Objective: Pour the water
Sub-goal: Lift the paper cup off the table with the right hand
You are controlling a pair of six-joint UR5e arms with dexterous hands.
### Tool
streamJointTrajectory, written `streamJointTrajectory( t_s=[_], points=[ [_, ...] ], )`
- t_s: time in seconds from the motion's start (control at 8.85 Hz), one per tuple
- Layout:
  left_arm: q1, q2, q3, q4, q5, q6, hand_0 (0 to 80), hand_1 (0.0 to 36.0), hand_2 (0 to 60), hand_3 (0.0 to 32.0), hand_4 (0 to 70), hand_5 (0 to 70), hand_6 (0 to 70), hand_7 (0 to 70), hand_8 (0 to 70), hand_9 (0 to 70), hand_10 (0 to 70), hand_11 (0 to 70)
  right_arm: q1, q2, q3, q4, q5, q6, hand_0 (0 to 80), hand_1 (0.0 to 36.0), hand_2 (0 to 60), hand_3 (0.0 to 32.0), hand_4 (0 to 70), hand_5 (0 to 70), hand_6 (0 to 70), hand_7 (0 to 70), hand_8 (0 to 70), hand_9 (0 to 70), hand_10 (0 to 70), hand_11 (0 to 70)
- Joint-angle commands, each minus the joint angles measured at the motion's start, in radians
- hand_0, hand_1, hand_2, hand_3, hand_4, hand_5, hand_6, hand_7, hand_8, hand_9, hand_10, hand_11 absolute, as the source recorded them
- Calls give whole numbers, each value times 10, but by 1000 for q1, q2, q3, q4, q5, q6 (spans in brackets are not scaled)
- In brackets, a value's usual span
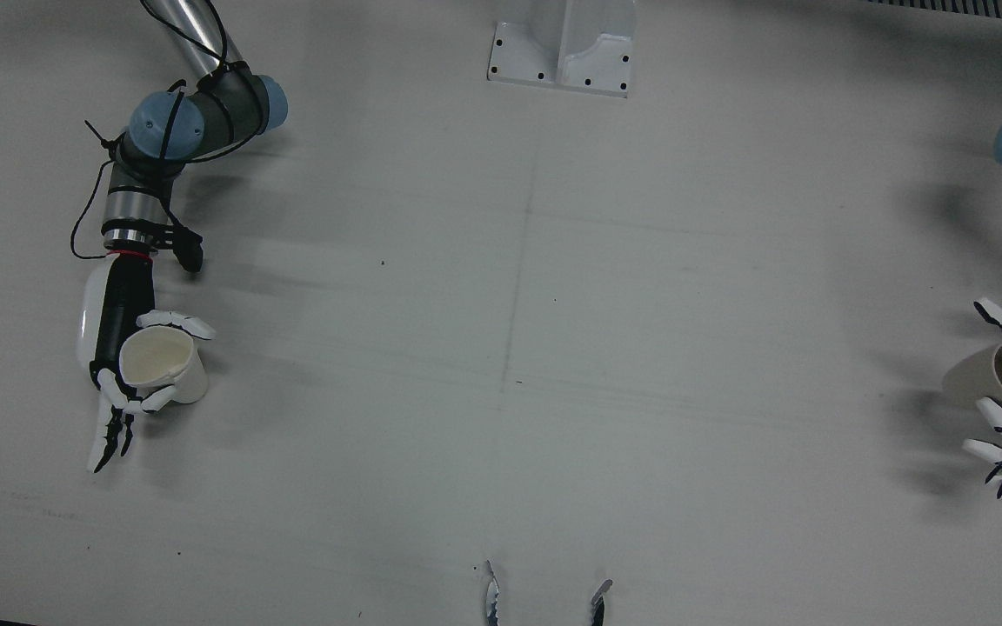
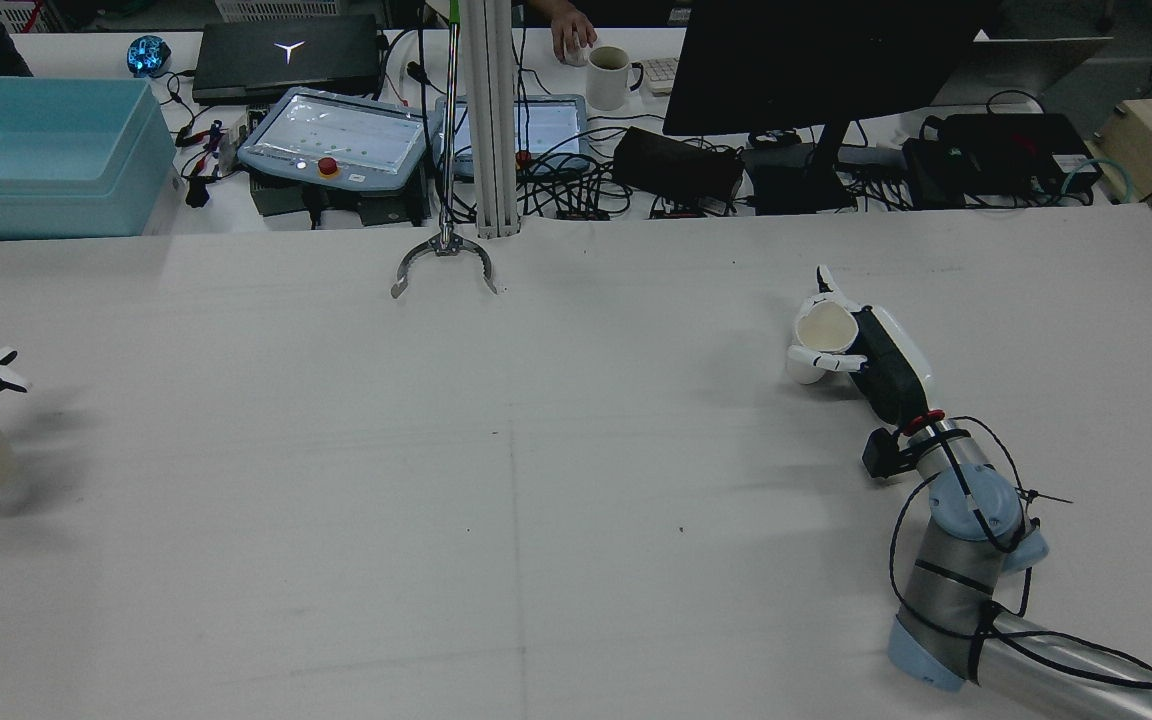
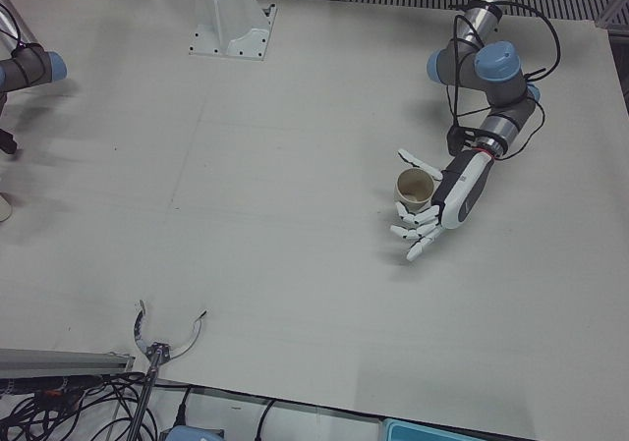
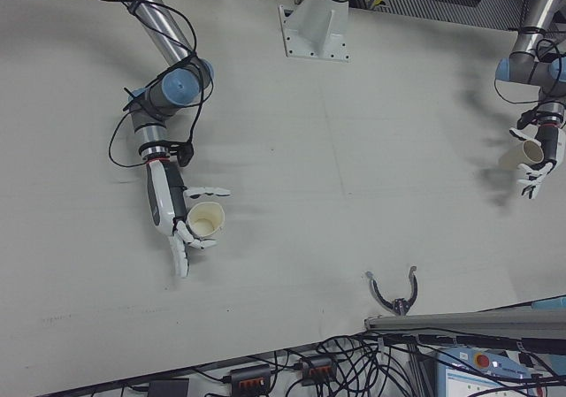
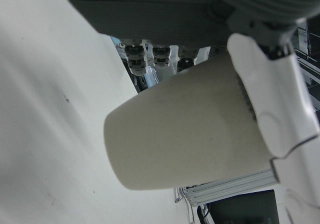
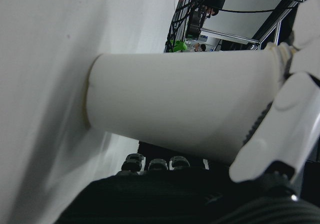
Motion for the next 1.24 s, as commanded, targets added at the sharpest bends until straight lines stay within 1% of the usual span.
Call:
streamJointTrajectory(
  t_s=[0.0, 0.11, 0.23, 0.34, 0.56, 0.68, 0.79, 0.9, 1.13],
  points=[
    [0, 1, 5, -1, 0, 2, 500, 68, 0, 0, 393, 700, 213, 354, 47, 99, 80, 122, 0, 0, 0, -2, 0, 0, 460, 124, 176, 0, 275, 614, 34, 39, 0, 0, 36, 58],
    [0, 6, 5, -4, 0, 2, 499, 68, 0, 0, 387, 700, 210, 350, 46, 98, 80, 122, 0, 0, 3, -2, 0, 1, 464, 128, 180, 0, 261, 616, 38, 46, 0, 0, 33, 55],
    [0, 8, 5, -6, 0, 2, 498, 69, 0, 0, 385, 697, 210, 348, 45, 97, 81, 123, 0, 0, 7, -2, -2, 3, 464, 132, 182, 0, 233, 628, 41, 52, 0, 0, 35, 59],
    [-1, 9, 5, -7, 0, 2, 498, 69, 0, 0, 384, 697, 209, 347, 46, 98, 81, 123, 0, 0, 13, -2, -2, 8, 463, 133, 181, 0, 212, 628, 38, 48, 0, 0, 30, 51],
    [0, 15, 3, -14, 0, 0, 496, 70, 0, 0, 383, 692, 209, 345, 46, 97, 81, 122, 0, -4, 42, -3, -2, 15, 465, 136, 164, 0, 175, 619, 32, 40, 0, 0, 23, 42],
    [-1, 15, 3, -14, 0, 0, 497, 70, 0, 0, 384, 696, 210, 347, 46, 98, 81, 123, 0, -4, 60, -5, -2, 15, 468, 137, 154, 0, 172, 613, 28, 37, 0, 0, 20, 39],
    [-1, 15, 3, -14, 0, 0, 498, 68, 0, 0, 387, 698, 211, 348, 46, 98, 81, 123, 0, -4, 71, -5, 0, 15, 473, 138, 139, 0, 210, 584, 26, 37, 0, 0, 20, 38],
    [-1, 15, 3, -14, 0, 0, 498, 69, 0, 0, 387, 698, 212, 348, 46, 99, 81, 123, 2, -4, 80, -5, 0, 15, 479, 140, 134, 0, 253, 578, 26, 40, 0, 0, 21, 40],
    [0, 15, 5, -14, 0, 0, 499, 68, 0, 0, 390, 700, 214, 348, 47, 98, 82, 124, 2, -4, 82, -5, 0, 17, 481, 148, 146, 0, 228, 609, 28, 50, 0, 0, 21, 40]
  ],
)
